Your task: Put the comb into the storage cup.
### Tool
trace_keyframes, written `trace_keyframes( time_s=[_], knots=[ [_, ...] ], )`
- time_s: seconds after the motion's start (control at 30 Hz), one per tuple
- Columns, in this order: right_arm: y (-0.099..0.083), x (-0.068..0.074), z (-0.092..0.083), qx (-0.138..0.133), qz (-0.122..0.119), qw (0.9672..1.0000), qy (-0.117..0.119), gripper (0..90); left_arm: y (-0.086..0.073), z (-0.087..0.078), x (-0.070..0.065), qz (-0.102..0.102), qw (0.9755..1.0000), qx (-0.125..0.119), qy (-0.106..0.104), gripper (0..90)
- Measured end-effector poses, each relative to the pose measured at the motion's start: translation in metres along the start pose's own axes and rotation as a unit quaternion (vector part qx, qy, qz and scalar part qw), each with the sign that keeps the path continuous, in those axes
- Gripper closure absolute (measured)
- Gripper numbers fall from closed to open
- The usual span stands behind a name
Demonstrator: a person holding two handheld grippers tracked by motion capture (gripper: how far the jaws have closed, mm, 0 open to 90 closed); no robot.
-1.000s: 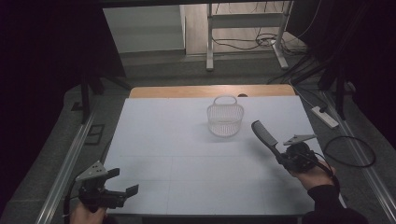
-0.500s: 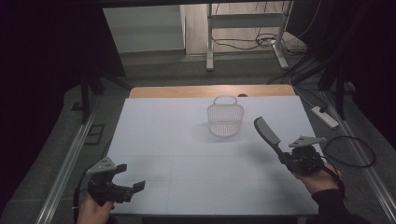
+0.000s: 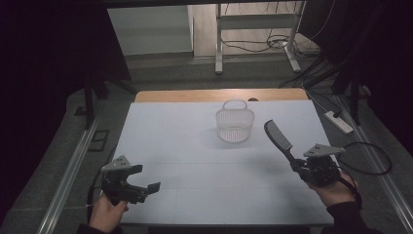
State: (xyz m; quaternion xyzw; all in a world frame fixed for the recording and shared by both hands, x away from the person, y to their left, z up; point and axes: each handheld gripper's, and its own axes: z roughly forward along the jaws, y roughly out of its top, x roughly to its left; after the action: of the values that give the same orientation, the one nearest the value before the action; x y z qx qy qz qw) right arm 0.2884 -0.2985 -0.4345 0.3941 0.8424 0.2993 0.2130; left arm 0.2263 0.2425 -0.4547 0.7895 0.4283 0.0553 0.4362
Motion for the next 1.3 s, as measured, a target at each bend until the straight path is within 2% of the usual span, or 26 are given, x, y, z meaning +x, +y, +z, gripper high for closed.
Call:
trace_keyframes(
  time_s=[0.53, 1.07, 1.3],
  knots=[
    [0.001, 0.01, -0.008, -0.026, -0.012, 0.9996, -0.001, 72.6, 0.034, 0.019, -0.007, 0.008, 0.9999, -0.002, -0.012, 0.0],
    [0.003, 0.017, -0.012, -0.046, -0.019, 0.9988, -0.001, 72.6, 0.063, 0.037, -0.015, 0.031, 0.9991, 0.011, -0.029, 0.0],
    [0.005, 0.021, -0.012, -0.054, -0.022, 0.9983, -0.001, 72.6, 0.075, 0.041, -0.017, 0.031, 0.9982, 0.003, -0.051, 0.0]
  ],
)
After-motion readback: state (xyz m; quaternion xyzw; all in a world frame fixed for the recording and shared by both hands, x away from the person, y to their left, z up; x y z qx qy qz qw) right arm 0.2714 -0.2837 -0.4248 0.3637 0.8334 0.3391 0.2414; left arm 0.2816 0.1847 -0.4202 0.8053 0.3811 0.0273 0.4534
